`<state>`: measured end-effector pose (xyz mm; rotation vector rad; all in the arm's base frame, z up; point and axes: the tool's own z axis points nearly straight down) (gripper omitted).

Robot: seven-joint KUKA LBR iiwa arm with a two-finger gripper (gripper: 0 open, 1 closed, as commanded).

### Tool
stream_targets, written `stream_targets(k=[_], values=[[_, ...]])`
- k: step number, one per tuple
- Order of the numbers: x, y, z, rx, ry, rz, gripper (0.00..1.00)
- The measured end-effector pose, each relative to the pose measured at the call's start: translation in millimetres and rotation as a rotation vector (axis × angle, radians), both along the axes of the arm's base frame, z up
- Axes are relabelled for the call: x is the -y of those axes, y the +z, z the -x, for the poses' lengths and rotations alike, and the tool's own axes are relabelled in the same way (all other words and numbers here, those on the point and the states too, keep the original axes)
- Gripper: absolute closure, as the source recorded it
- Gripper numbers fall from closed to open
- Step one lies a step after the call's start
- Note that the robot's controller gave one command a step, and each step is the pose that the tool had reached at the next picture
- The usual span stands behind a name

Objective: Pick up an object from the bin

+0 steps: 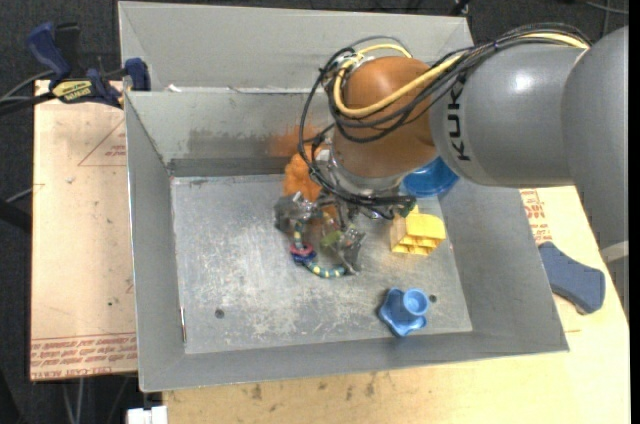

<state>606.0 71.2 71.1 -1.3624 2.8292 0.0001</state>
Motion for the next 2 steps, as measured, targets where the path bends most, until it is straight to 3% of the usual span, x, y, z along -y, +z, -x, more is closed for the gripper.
stream_targets(k=[1,2], values=[[-5.6,2.6,-1.1,0.002,0.184,-0.002,0.00],[-9.7,3.5,-9.3,0.002,0.675,-0.001,1.00]])
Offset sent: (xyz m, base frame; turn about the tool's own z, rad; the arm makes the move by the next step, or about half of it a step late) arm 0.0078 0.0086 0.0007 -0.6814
